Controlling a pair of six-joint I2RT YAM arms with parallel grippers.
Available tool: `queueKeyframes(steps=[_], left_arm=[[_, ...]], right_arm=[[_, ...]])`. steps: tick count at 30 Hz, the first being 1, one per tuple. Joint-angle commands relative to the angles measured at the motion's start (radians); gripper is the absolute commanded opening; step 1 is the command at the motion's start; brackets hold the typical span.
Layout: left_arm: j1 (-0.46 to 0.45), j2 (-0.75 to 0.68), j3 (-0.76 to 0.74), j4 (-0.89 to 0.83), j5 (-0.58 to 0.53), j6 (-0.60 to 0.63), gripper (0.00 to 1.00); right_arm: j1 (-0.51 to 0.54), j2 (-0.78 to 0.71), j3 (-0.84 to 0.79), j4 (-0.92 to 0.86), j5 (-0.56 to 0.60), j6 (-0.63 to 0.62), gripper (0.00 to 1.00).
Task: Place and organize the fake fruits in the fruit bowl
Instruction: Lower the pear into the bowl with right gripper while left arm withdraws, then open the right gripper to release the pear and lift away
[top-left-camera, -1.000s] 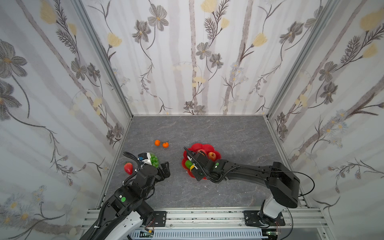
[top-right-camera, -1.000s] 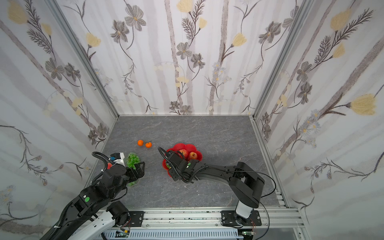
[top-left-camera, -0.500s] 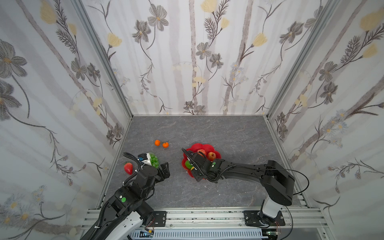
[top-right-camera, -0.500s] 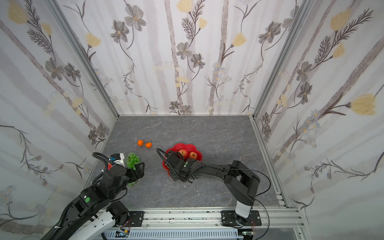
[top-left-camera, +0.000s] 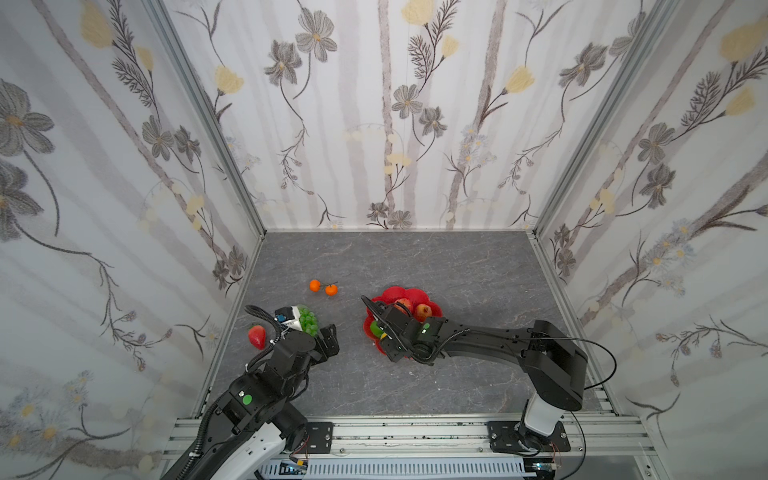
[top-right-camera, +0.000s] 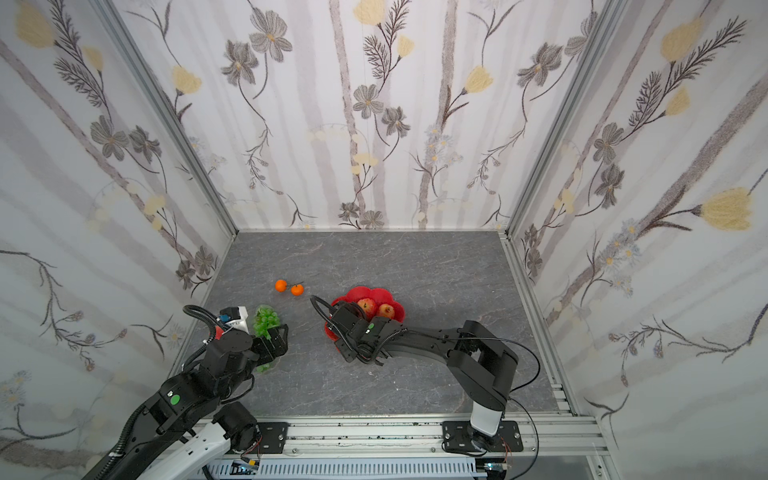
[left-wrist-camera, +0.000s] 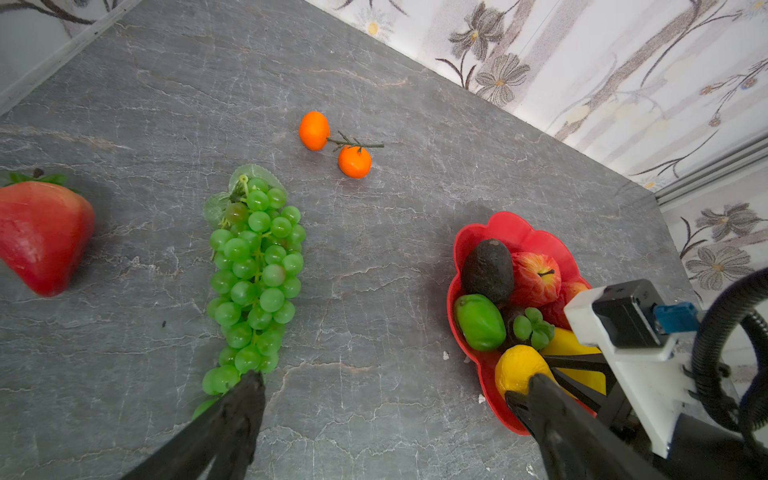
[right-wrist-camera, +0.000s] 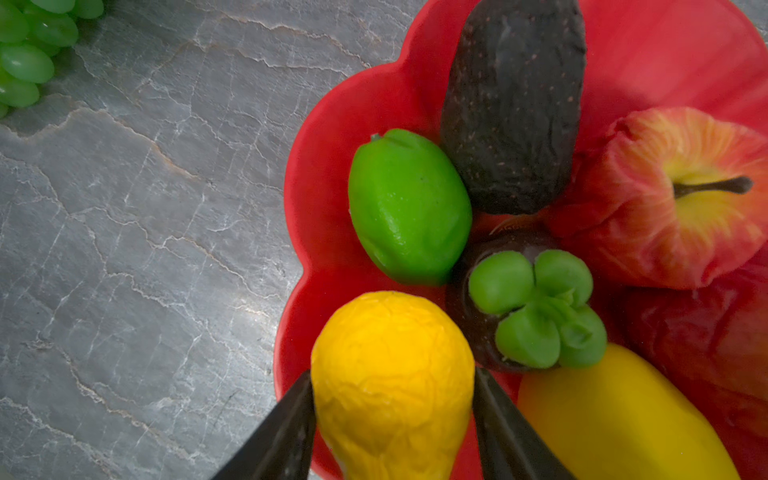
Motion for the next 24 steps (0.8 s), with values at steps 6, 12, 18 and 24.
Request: queueKeyframes(steps=[6, 12, 18, 24], left_arm=[[0.003, 0.001, -0.002, -0.005, -0.035, 0.004, 1.00], [0.003, 0.002, -0.003, -0.009, -0.038, 0.002, 1.00], [0.017, 0.033, 0.023, -0.036, -0.043, 0.001, 1.00], [0.121, 0.103, 0.072, -0.087, 0.022, 0.025, 1.00]], right_arm=[[0.002, 0.009, 0.015, 0.001, 0.013, -0.012, 0.62], [0.005, -0.002, 0.019, -0.009, 0.013, -0.013, 0.64], [0.017, -0.067, 0.018, -0.029, 0.010, -0.024, 0.69], [0.019, -0.231, -0.029, -0.037, 0.066, -0.036, 0.73]])
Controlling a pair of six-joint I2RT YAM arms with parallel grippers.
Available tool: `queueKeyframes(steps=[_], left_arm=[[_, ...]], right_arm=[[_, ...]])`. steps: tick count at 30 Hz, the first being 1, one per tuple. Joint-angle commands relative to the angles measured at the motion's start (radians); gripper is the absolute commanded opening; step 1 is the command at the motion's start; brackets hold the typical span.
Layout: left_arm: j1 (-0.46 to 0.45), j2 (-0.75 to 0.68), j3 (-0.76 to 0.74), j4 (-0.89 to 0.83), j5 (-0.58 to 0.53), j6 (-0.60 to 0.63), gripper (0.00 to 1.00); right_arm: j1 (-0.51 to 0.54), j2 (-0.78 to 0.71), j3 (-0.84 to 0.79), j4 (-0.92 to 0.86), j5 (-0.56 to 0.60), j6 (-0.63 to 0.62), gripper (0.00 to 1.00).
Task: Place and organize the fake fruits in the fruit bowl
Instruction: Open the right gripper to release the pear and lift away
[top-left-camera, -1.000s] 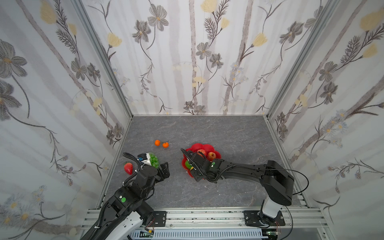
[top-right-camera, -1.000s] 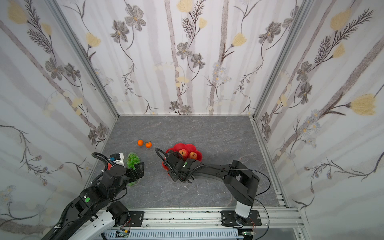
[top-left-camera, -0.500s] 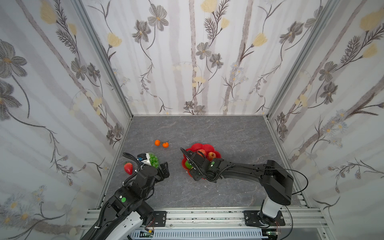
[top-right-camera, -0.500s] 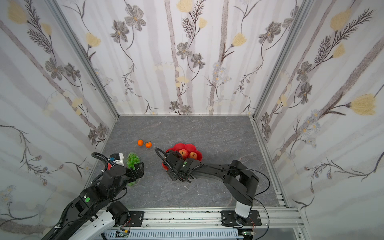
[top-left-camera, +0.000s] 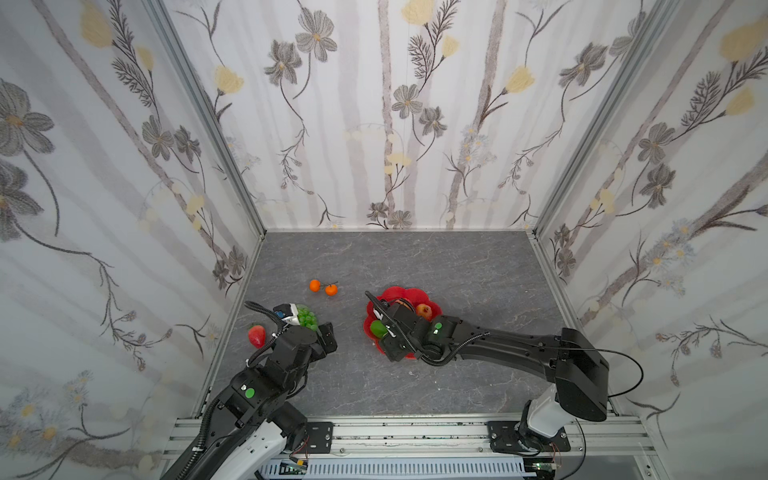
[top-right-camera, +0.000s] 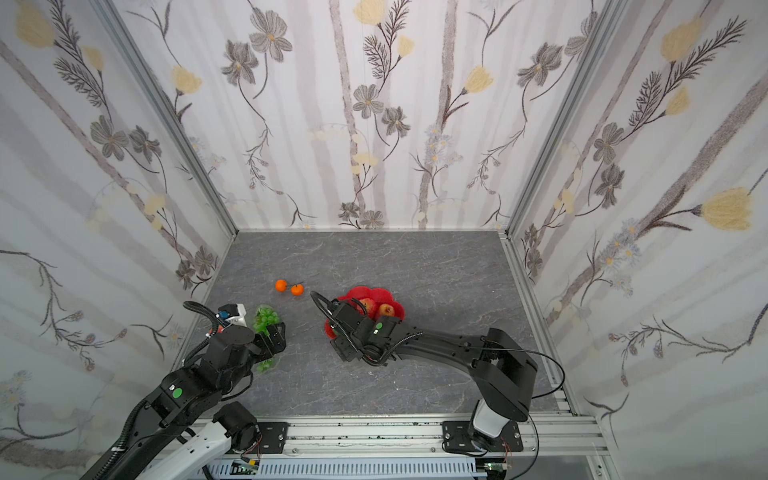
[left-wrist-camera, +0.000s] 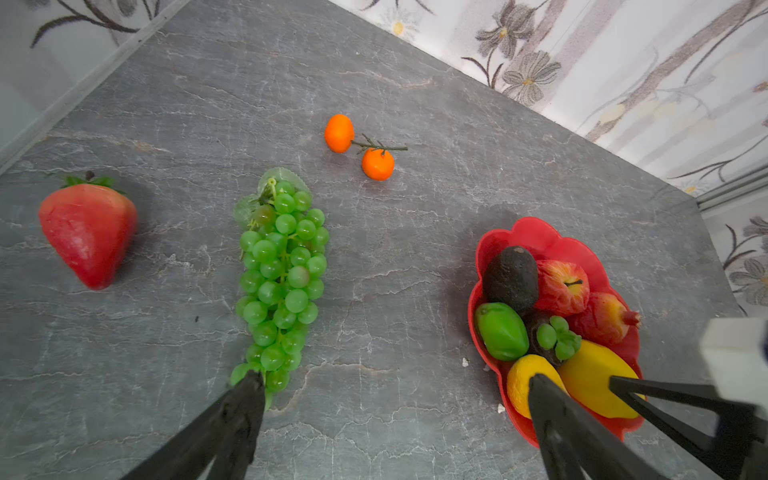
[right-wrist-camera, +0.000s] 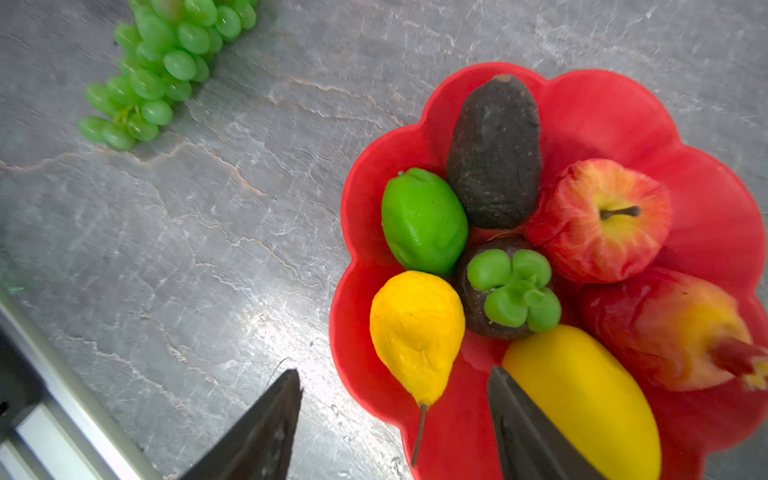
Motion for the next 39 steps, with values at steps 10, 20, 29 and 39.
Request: queueKeyframes(steps=[10, 20, 29, 39], left_arm=[[0.306, 0.219, 0.086, -0.068, 0.122, 0.072, 1.00], [0.735, 0.382, 0.071, 0.040, 0.195, 0.092, 1.00], [0.750, 0.550, 0.050, 0.126, -0.181, 0.086, 1.00], [0.793, 0.742, 0.089, 0.200, -0.241, 0.147, 0.96]], right_arm=[[-0.040, -0.473, -0.321, 0.209, 0.234, -0.063, 0.80], [-0.151, -0.802, -0.667, 0.448, 0.264, -0.023, 0.88], [-0.214, -0.863, -0.877, 0.665, 0.199, -0.026, 0.90], [-0.219, -0.804, -0.895, 0.733, 0.156, -0.014, 0.90]])
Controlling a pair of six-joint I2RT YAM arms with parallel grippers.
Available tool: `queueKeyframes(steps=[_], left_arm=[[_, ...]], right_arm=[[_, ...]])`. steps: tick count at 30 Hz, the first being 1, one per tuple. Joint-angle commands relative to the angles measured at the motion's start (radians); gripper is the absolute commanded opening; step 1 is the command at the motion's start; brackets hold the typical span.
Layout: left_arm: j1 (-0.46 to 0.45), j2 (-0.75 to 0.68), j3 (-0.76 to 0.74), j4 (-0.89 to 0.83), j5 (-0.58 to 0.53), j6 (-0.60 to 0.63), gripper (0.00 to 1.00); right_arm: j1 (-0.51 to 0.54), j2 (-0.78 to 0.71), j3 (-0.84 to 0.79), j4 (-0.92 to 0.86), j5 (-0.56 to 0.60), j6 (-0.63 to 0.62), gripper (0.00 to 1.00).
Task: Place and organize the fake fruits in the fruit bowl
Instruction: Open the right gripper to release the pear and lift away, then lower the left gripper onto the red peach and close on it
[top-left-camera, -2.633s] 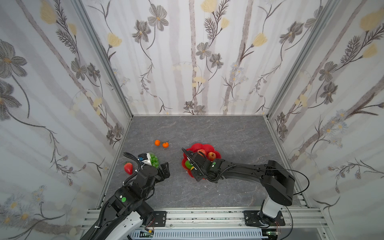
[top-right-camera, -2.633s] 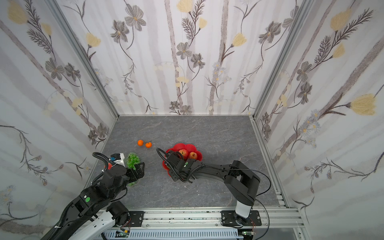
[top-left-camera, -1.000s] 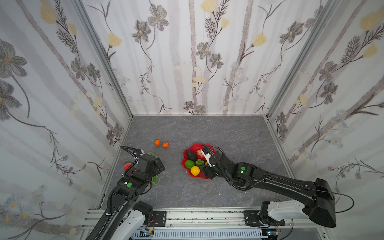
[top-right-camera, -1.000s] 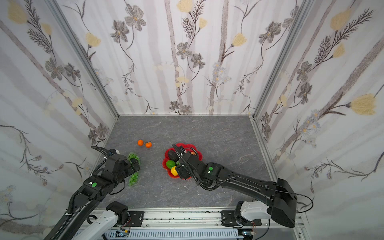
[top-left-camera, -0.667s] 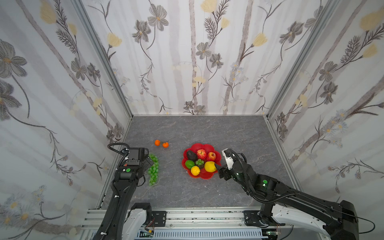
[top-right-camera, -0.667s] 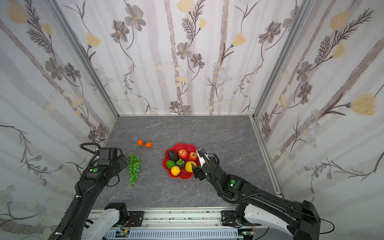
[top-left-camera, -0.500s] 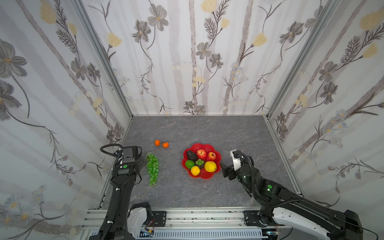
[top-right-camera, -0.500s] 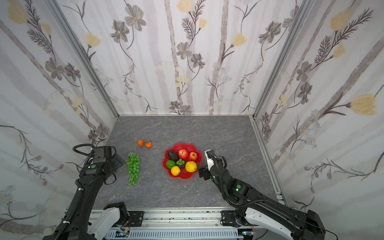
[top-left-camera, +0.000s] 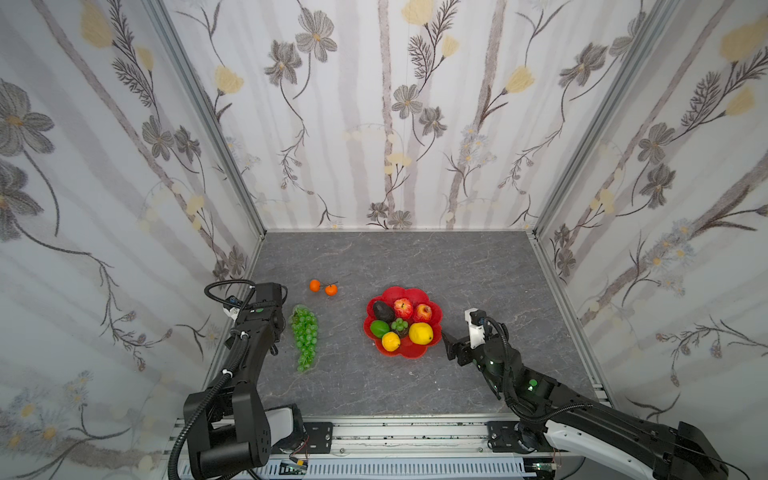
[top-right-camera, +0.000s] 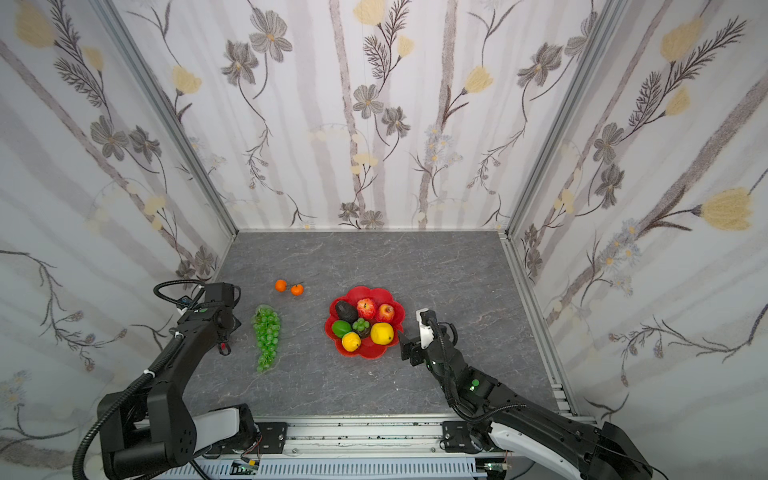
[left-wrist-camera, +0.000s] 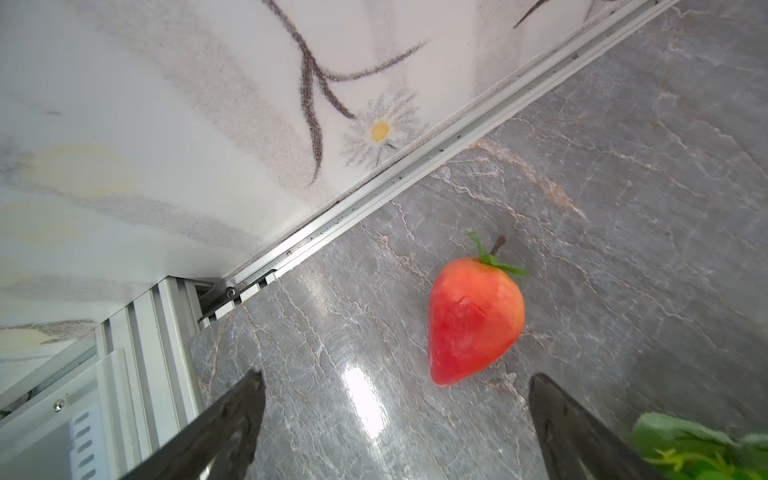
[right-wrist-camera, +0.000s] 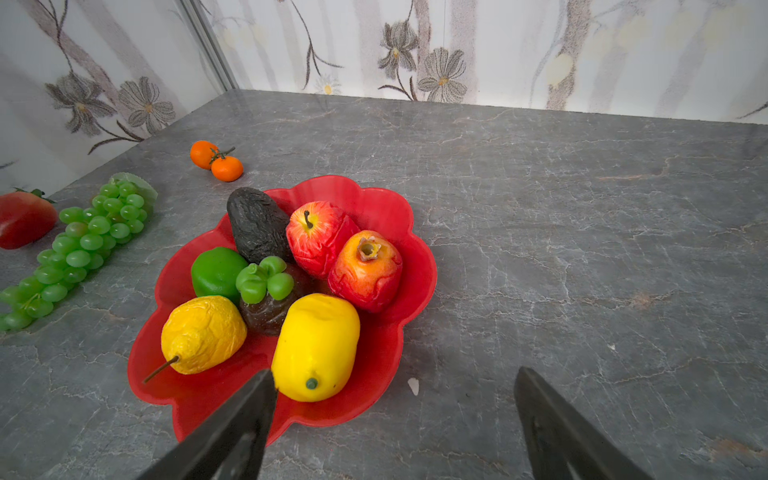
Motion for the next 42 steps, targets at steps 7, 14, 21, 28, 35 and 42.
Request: queueKeyframes(steps=[7, 14, 21, 28, 35, 42], left_arm=[[0.067, 0.185, 0.055, 0.085, 0.112, 0.071, 0.85], [0.095, 0.289, 0.087, 0.099, 0.160, 0.080, 0.76], [0.105, 0.327, 0.096, 0.111, 0.179, 0.089, 0.67], [0.109, 0.338, 0.099, 0.110, 0.178, 0.089, 0.60], [0.109, 0.343, 0.104, 0.111, 0.187, 0.089, 0.56], [0.110, 0.314, 0.092, 0.121, 0.201, 0.086, 0.48]], right_arm=[[0.000, 0.053, 0.014, 0.112, -0.038, -0.002, 0.89], [-0.001, 0.040, -0.019, 0.146, -0.019, -0.006, 0.89], [-0.002, 0.064, -0.030, 0.186, -0.011, -0.014, 0.89], [-0.002, 0.082, -0.026, 0.188, -0.011, -0.017, 0.89], [-0.002, 0.088, -0.024, 0.188, -0.013, -0.020, 0.89], [-0.002, 0.098, -0.020, 0.186, -0.012, -0.022, 0.88]])
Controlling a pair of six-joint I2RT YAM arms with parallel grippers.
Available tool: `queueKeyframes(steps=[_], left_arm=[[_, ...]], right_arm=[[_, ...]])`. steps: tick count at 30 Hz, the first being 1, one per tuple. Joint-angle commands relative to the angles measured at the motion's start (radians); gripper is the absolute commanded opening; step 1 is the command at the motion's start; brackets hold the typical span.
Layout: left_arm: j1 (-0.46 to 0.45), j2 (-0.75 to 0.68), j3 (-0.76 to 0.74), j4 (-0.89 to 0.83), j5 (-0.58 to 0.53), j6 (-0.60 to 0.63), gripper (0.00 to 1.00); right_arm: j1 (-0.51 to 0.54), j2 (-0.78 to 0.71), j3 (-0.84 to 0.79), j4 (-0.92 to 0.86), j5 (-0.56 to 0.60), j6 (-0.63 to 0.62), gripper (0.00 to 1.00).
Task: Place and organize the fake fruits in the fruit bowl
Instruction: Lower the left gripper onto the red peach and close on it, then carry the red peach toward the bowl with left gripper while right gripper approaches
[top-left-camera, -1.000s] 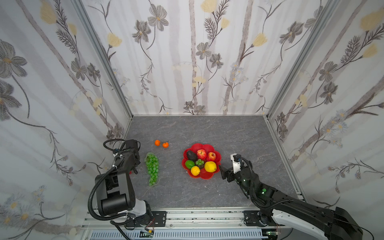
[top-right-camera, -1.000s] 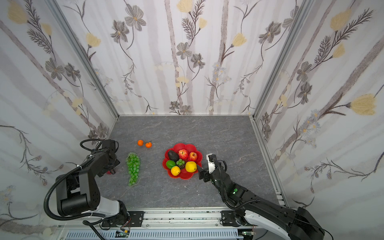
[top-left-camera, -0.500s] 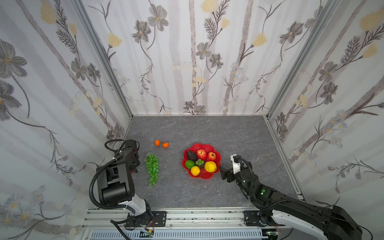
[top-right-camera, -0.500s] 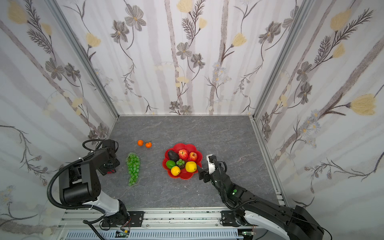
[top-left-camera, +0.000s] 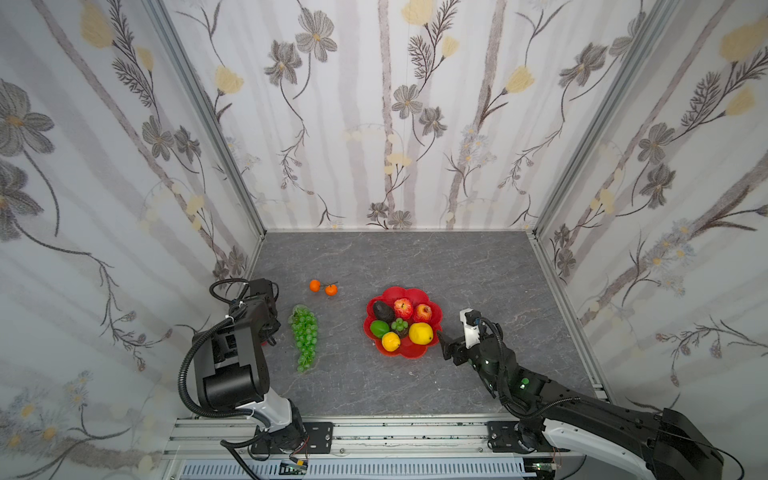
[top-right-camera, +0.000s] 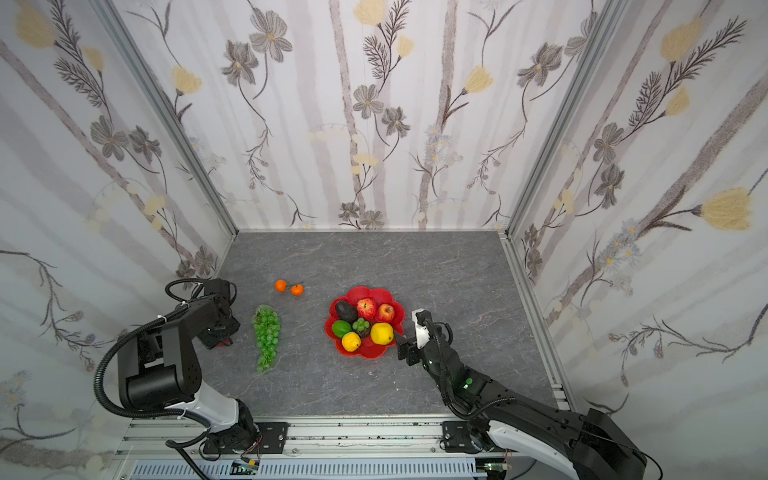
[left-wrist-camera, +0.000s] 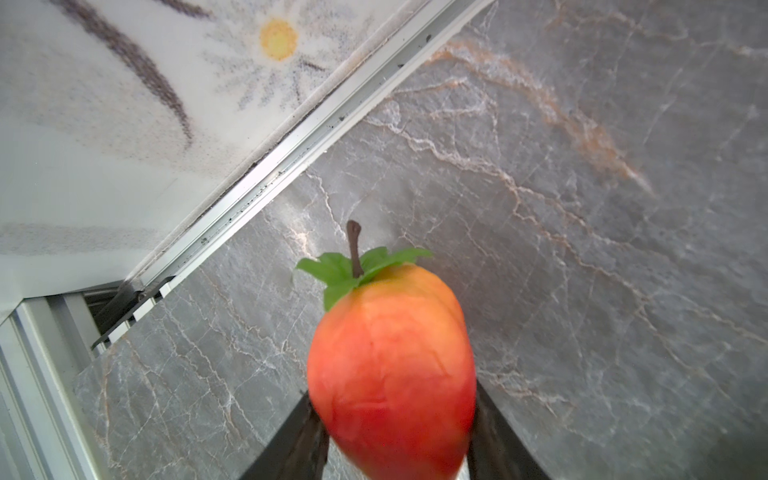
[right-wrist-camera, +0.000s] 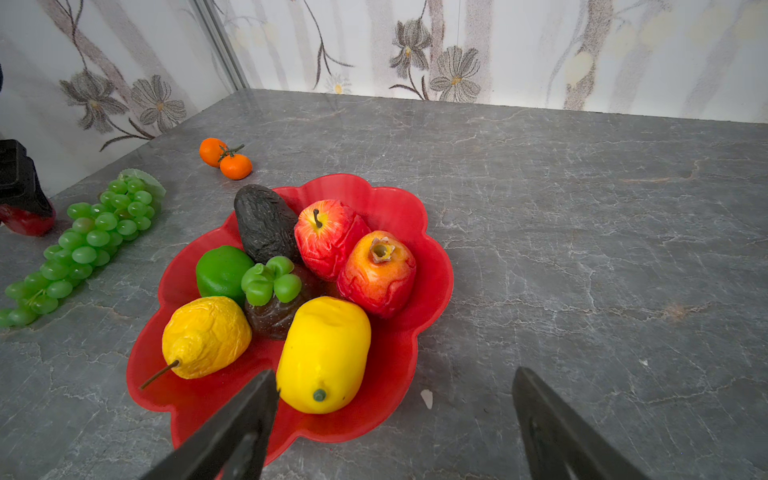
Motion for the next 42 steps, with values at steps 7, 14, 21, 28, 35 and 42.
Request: queueKeyframes(steps=[7, 14, 21, 28, 35, 42], left_arm=[[0.000, -0.035, -0.016, 0.033, 0.014, -0.001, 0.43], [-0.029, -0.143, -0.074, 0.083, 0.075, -0.017, 0.41], [-0.177, -0.316, -0.096, 0.068, 0.103, -0.059, 0.43], [-0.425, -0.477, -0.040, 0.097, 0.220, 0.001, 0.44], [-0.726, -0.453, 0.032, 0.165, 0.330, 0.160, 0.43], [-0.916, -0.408, -0.006, 0.356, 0.563, 0.300, 0.40]], right_arm=[[0.000, 0.009, 0.009, 0.049, 0.006, -0.012, 0.88], [0.000, 0.018, 0.013, 0.051, 0.006, -0.011, 0.88], [0.000, 0.021, 0.046, 0.012, 0.006, 0.009, 0.87], [0.000, 0.010, 0.117, -0.059, -0.014, 0.073, 0.87], [-0.003, -0.012, 0.188, -0.109, -0.060, 0.142, 0.87], [-0.009, -0.056, 0.240, -0.185, -0.101, 0.181, 0.86]])
